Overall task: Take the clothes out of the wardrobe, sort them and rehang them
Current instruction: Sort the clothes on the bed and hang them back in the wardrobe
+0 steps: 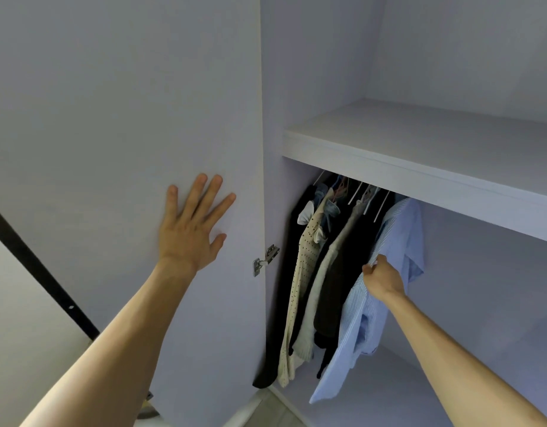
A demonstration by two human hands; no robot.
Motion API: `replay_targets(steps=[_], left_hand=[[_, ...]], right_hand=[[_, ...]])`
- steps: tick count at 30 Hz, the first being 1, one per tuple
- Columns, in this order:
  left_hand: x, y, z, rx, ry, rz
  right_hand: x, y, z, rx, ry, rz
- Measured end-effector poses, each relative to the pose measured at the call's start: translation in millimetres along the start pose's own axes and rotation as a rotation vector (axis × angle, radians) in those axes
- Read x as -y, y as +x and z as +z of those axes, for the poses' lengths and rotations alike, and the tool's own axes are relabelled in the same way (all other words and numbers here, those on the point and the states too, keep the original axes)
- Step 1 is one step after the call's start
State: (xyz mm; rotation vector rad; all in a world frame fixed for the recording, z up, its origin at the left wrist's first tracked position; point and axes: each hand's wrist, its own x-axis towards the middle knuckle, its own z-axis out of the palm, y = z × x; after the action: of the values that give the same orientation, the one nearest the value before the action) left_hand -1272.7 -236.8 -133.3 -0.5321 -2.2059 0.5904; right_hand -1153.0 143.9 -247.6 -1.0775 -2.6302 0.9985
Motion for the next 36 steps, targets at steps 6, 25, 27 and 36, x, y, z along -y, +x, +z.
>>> replay_targets(steps=[6,25,27,36], left_hand=[[4.0,-21.1,-9.7,0.145,-0.086,0.036],[50.2,-531.6,-124.6,1.026,-0.836,-0.846],[61.1,-588.6,-154.3,1.055,-0.788,-0.996],[73.0,-763.6,-308.1,1.080,-0.516,-1.591]], right_hand=[[-3.5,-68.7,-15.7,0.165,0.038,-0.038],[73.4,-410.9,145.4,0.599,-0.191,-1.042],[79.4,-449.0,170.7,0.689,-0.245,-1.143],[116.7,-631.3,245.6,1.044,-0.424,-1.620]])
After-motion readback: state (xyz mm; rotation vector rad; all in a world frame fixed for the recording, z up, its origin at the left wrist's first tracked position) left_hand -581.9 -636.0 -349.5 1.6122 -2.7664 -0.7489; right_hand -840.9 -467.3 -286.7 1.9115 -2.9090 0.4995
